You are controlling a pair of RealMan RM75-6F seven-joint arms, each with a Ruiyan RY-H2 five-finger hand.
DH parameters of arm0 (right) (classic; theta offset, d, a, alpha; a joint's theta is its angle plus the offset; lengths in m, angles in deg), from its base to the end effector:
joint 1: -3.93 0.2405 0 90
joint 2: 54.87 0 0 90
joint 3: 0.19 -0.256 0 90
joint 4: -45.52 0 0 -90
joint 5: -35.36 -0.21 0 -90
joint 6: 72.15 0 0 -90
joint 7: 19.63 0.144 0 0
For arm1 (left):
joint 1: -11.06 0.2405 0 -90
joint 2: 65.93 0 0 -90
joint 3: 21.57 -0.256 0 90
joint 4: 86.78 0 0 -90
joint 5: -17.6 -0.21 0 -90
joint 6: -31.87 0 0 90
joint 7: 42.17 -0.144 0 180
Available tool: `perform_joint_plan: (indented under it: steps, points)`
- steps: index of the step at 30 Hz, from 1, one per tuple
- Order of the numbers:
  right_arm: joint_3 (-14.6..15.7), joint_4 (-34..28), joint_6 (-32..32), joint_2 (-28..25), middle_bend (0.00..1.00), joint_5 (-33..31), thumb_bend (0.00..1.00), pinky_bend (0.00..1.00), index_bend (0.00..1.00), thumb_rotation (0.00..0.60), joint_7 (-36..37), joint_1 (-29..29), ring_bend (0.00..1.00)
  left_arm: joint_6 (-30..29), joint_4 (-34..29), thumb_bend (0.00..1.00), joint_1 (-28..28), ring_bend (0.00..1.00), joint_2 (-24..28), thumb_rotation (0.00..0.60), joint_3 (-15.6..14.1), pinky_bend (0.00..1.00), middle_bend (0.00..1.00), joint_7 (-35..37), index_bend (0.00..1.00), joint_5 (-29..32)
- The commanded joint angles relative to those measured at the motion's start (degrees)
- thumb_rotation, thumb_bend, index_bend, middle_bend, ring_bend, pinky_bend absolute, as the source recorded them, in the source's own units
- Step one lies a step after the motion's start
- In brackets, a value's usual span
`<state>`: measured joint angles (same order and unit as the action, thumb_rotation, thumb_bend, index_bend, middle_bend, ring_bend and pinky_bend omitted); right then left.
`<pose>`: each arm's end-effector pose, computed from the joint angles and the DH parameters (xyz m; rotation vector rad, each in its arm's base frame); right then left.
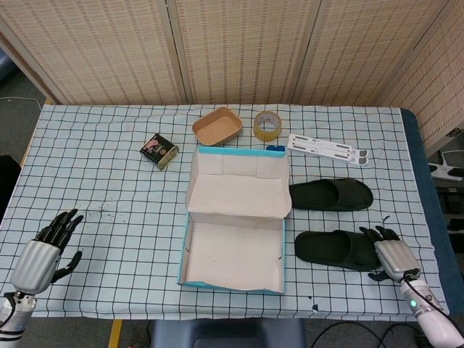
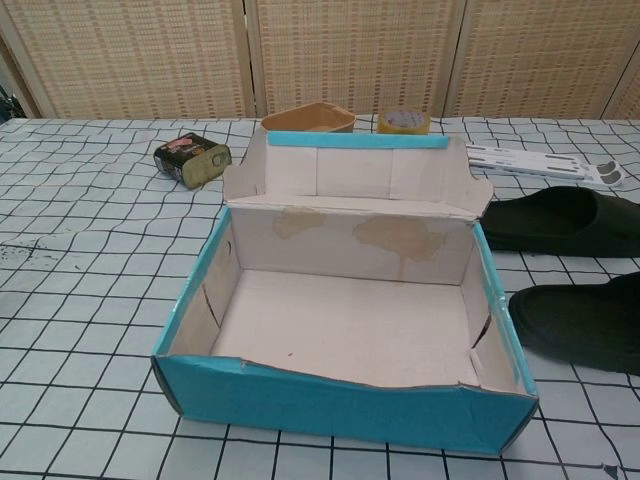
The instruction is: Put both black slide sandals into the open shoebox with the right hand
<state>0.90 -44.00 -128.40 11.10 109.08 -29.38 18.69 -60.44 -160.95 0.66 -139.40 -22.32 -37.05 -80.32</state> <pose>-0.3449 -0.2040 0.0929 1.6785 -1.1484 0.4317 -0.3077 0.1987 0.1285 -1.6046 -0.6655 -1.0741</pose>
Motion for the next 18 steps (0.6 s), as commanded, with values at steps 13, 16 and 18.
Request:
perform_joint_plan:
  steps: [13, 16, 18]
  points:
    - [0.58, 3.92, -0.45, 3.4, 0.1, 0.69, 0.05, 0.07, 0.01, 0.6, 0.25, 0.34, 0.0, 0.22, -0.3, 0.4, 0.01, 0.06, 0.32, 0.6, -0.16, 0.3, 0.01, 0.64, 0.05, -0.04]
    - [0.56, 4.77, -0.73, 4.12, 0.1, 0.55, 0.05, 0.07, 0.01, 0.6, -0.12, 0.32, 0.0, 0.42, -0.42, 0.4, -0.05, 0.08, 0.43, 0.6, -0.19, 0.3, 0.02, 0.79, 0.06, -0.01]
    - [0.55, 5.25, -0.76, 4.52, 0.1, 0.32, 0.05, 0.07, 0.01, 0.6, -0.45, 0.34, 0.0, 0.35, -0.49, 0.4, -0.04, 0.08, 0.49, 0.6, -0.22, 0.3, 0.02, 0.71, 0.06, -0.11]
